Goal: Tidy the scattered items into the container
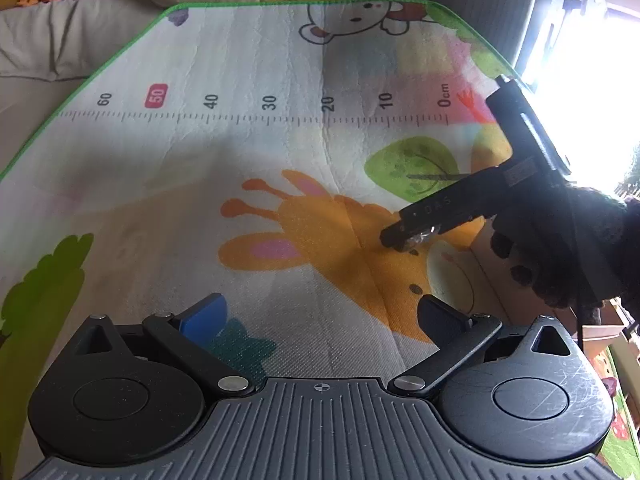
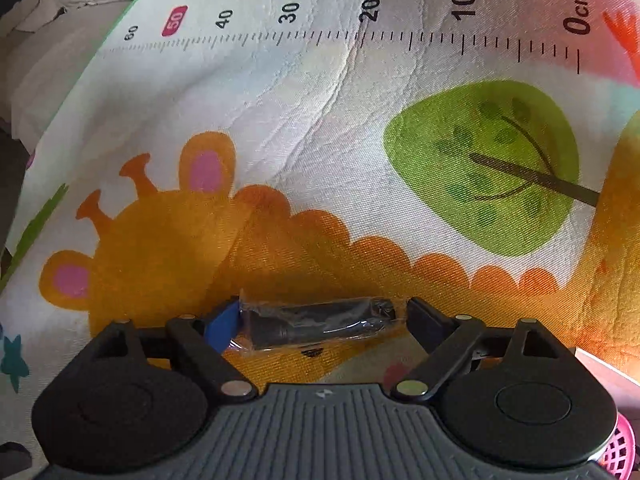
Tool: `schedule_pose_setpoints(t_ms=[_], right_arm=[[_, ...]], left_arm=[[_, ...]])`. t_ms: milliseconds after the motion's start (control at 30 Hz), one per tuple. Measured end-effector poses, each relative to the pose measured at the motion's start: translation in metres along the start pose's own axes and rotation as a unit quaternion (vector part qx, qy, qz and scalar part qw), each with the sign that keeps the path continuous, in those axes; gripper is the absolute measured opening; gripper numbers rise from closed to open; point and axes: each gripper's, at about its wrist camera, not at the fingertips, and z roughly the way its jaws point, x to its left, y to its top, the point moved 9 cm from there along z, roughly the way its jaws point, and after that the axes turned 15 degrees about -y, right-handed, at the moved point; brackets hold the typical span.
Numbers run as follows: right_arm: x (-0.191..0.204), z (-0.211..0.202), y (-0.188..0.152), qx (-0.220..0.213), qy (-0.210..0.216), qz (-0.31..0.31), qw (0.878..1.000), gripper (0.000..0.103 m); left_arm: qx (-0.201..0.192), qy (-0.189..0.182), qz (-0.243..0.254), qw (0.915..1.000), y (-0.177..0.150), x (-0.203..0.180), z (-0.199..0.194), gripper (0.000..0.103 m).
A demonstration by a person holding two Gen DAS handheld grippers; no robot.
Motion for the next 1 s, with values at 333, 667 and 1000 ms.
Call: schedule_pose_setpoints(t_ms=[333,667,1000], right_arm=[[-0.003,-0.144,-0.139,-0.076,0.092,0.007,0.993,0.086],[-0.049,-0.166,-0.252,-0.136,0.027,0.115,0.984,0.092],[-0.119,-0.175,-0.307,-0.174,-0.057,0.205,0.961,0.098]], left_arm=[[0.009,-0.007,0.033,0.9994,-0.014,-0.034,0.001,0.103],[0.04,-0.033,0.125,0.9908,-0.043,-0.108,0.009,0.103],[0.103,-0.068,0.183,0.9753,-0.089,-0.172,0.018,0.103]])
